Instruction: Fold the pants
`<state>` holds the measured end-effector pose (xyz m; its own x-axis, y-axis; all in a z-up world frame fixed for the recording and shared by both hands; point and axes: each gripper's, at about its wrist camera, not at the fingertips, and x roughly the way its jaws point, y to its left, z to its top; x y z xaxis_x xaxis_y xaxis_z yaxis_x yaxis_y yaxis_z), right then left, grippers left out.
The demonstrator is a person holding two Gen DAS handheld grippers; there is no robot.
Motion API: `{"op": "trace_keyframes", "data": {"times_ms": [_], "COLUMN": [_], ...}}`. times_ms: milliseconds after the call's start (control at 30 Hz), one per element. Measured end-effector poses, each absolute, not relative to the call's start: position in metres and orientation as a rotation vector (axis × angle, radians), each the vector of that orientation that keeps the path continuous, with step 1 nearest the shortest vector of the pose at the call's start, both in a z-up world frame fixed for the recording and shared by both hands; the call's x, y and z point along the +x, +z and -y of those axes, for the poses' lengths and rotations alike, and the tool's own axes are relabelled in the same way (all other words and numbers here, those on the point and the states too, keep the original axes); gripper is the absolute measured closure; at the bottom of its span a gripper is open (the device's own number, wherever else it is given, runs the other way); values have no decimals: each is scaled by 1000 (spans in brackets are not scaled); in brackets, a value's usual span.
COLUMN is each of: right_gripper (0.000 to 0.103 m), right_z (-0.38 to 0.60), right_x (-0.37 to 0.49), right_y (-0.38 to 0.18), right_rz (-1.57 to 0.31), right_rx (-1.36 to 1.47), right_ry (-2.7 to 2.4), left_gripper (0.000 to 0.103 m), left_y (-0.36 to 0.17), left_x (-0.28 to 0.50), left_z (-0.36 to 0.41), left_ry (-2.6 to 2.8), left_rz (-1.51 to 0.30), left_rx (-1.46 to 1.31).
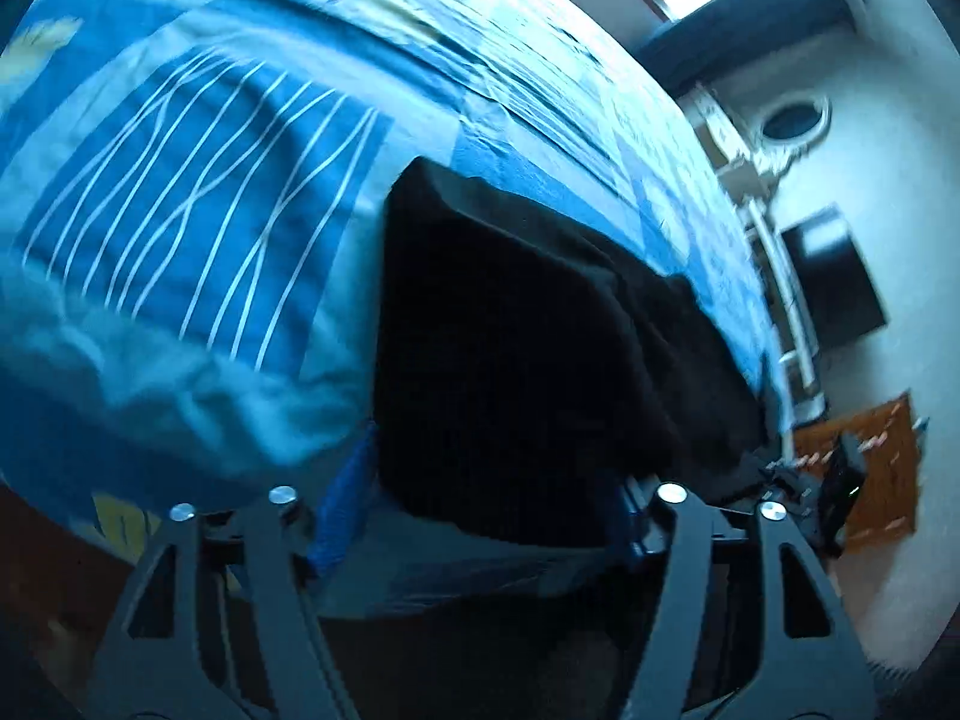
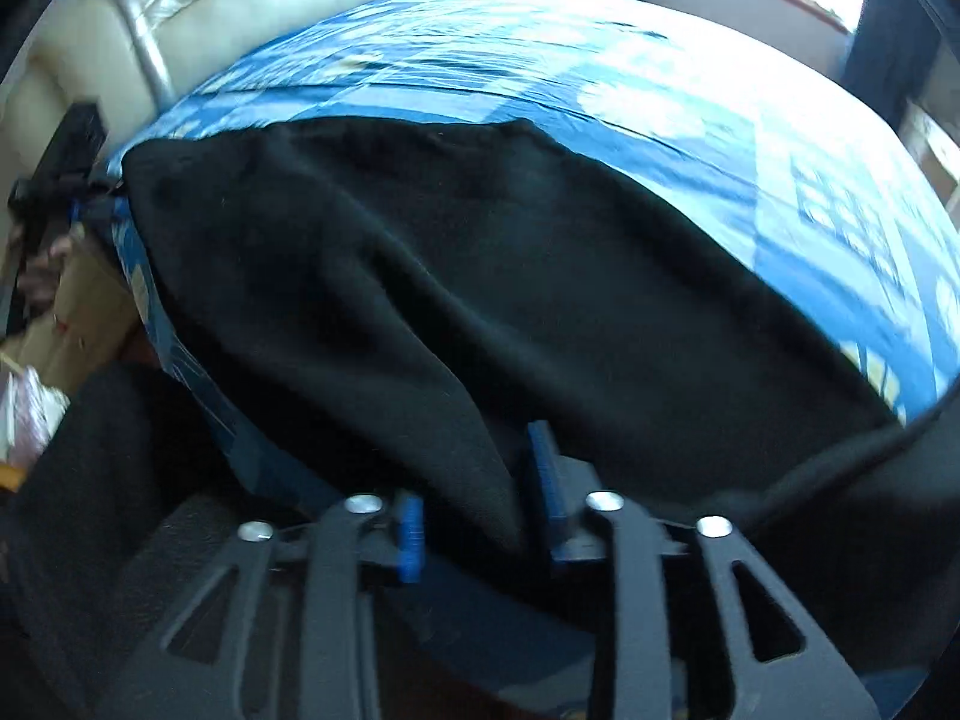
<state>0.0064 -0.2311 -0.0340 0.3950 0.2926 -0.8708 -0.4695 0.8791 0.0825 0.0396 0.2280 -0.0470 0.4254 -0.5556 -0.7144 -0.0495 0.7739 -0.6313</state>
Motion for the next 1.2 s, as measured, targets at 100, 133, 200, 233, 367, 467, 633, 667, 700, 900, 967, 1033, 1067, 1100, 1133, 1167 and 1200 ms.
{"op": "trace_keyframes", "data": {"times_ms": [100, 133, 200, 233, 367, 467, 633, 667, 700, 900, 967, 1033, 1067, 1100, 1133, 1167, 1200], "right_gripper": [50, 49, 47, 47, 47, 47, 47, 47, 47, 47, 46, 47, 47, 47, 47, 47, 47], "right_z": [248, 256, 274, 281, 315, 335, 350, 346, 345, 333, 338, 344, 346, 349, 352, 354, 355], "right_x": [-3, -5, -5, -5, -9, -13, -18, -18, -17, -9, -11, -15, -17, -20, -23, -24, -26], "right_y": [-29, -27, -26, -27, -25, -25, -42, -43, -44, -49, -53, -53, -53, -52, -50, -50, -49], "right_rz": [-1074, -1076, -1083, -1087, -1056, -1014, -1029, -1035, -1039, -1055, -1058, -1053, -1051, -1042, -1033, -1029, -1025], "right_rx": [-46, 28, 203, 287, 614, 736, 887, 882, 878, 912, 939, 975, 986, 1002, 1014, 1021, 1026], "right_ry": [504, 508, 510, 511, 477, 424, 378, 374, 372, 380, 371, 369, 367, 353, 341, 331, 316], "left_gripper": [34, 34, 34, 34, 34, 34, 34, 34, 34, 34, 34, 34, 34, 34, 34, 34, 34], "left_y": [-52, -53, -53, -52, -40, -31, -34, -37, -40, -52, -53, -56, -57, -57, -57, -54, -53], "left_x": [24, 20, 16, 15, 6, 1, 3, 4, 5, 9, 13, 14, 15, 16, 16, 15, 14], "left_z": [-237, -236, -231, -229, -225, -224, -216, -214, -213, -207, -205, -205, -205, -204, -204, -203, -203], "left_ry": [-349, -345, -326, -309, -240, -222, -218, -208, -199, -168, -150, -136, -132, -123, -120, -116, -110], "left_rz": [-1091, -1090, -1088, -1083, -1028, -984, -993, -1002, -1011, -1036, -1038, -1043, -1044, -1046, -1048, -1045, -1043], "left_rx": [-772, -779, -769, -769, -799, -808, -825, -822, -830, -855, -845, -853, -859, -856, -854, -851, -848]}}
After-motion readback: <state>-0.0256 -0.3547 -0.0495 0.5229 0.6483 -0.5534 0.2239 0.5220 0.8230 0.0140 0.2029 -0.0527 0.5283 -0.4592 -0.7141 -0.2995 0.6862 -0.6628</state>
